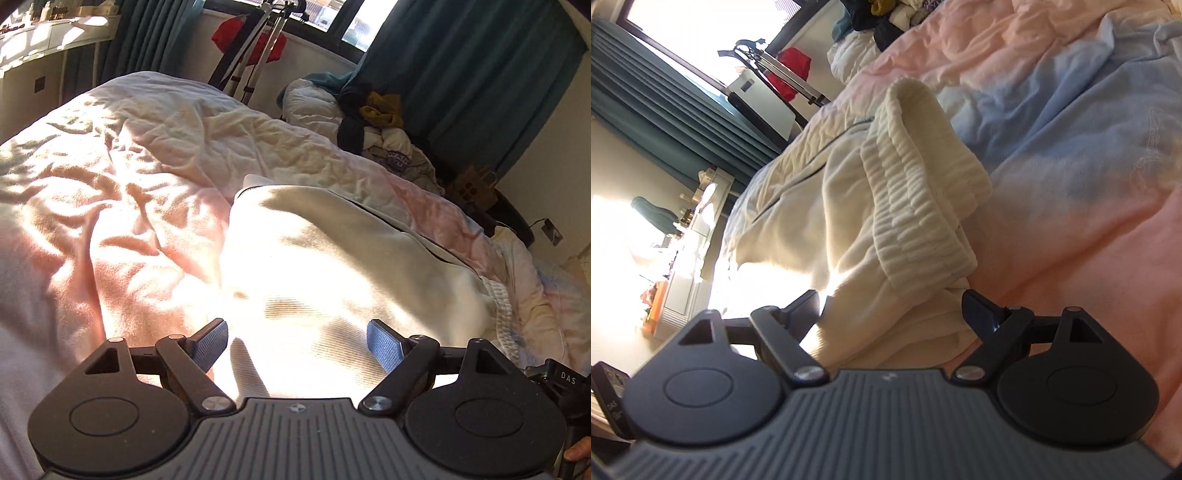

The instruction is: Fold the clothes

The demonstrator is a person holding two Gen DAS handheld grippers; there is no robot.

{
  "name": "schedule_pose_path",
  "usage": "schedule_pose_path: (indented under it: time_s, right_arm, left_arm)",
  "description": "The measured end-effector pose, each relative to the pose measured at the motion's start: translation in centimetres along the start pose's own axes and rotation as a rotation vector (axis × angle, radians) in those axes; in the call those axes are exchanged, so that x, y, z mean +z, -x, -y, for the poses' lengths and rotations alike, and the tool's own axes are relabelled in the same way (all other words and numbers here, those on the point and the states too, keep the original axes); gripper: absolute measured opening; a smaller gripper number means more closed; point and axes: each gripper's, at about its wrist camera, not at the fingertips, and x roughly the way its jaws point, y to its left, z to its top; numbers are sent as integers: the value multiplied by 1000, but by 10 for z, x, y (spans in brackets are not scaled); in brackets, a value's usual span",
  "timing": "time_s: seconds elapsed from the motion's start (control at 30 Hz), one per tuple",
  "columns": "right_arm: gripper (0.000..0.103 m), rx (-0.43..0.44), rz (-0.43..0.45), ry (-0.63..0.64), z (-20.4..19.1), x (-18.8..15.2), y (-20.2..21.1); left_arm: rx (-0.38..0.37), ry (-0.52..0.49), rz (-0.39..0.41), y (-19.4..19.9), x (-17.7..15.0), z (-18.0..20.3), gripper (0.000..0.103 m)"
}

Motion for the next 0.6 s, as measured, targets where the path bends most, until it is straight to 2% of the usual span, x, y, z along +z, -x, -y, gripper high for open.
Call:
schedule_pose_path:
  time_s: [0.1, 0.33, 0.43, 0.5, 0.57, 0.6]
  right_arm:
    - [89, -39, -10, 17, 0, -1, -18]
    - [92, -10, -9, -41, 4, 2, -43]
    - [92, 66, 18, -80, 6, 2, -38]
    - [91, 165, 47, -94, 4, 3, -28]
    - [83, 237, 77, -76, -2, 3, -20]
    - [75, 211, 72, -53, -4, 3, -21]
  left_arm:
    - [-16, 36, -28, -13, 2, -8, 90]
    - [-23, 33, -56, -36, 6, -6, 91]
    - [-22, 36, -65, -46, 8, -7, 91]
    - [-16, 37, -69, -50, 7, -7, 88]
    - [-10, 37, -70, -52, 6, -8, 78]
    - [-8, 37, -69, -53, 6, -8, 75]
